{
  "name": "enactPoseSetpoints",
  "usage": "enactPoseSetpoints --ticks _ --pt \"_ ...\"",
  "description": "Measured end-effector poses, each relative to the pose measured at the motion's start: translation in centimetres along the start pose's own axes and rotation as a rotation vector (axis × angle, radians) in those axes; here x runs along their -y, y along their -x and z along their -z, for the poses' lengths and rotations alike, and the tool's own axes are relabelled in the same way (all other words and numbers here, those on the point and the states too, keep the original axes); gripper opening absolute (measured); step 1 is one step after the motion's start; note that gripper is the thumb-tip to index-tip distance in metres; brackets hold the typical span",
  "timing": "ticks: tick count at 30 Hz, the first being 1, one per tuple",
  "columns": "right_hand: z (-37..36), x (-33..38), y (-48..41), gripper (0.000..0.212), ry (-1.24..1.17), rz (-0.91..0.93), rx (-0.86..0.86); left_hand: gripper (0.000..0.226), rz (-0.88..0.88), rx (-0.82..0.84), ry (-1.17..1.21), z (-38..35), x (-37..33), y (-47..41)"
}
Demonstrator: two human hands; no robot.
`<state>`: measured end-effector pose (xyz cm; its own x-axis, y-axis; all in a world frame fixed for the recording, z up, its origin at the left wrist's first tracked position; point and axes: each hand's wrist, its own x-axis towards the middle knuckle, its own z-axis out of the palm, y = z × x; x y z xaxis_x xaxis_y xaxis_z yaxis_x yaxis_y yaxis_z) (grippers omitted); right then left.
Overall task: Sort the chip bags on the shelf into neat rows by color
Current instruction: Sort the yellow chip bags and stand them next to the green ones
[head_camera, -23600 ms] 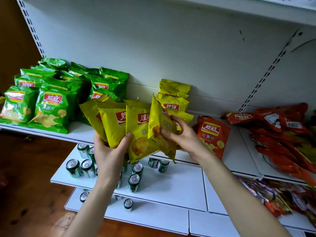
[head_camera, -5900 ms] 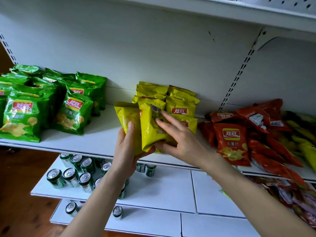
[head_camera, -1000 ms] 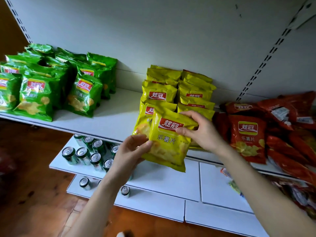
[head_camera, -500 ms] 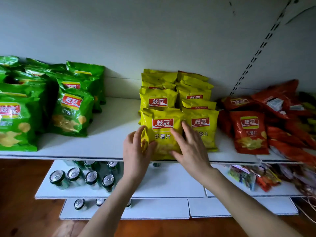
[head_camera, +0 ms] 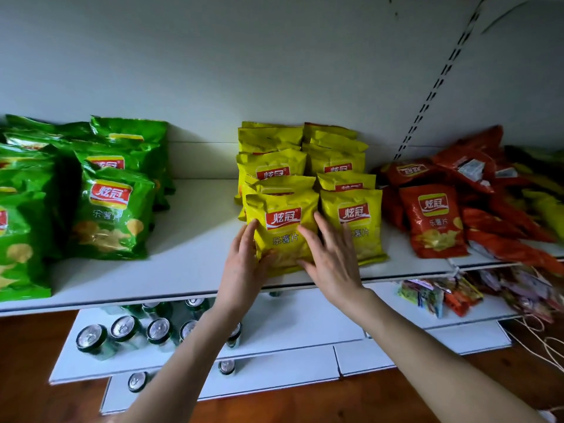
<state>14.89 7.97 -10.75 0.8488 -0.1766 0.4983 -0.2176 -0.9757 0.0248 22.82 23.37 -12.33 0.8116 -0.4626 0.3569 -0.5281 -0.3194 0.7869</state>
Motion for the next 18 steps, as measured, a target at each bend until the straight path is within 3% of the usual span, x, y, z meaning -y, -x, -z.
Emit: enactPoseSetpoints --ticks 7,18 --pt "-0.2 0.8 -0.1 0.086 -0.069 -0.006 -0.078 0.082 0.009 0.076 -0.013 0.8 0.3 -0.2" --pt "0.2 0.9 0.8 0.079 -0.068 -0.010 -0.073 0.082 -0.045 0.109 -0.105 2.2 0.0 0.4"
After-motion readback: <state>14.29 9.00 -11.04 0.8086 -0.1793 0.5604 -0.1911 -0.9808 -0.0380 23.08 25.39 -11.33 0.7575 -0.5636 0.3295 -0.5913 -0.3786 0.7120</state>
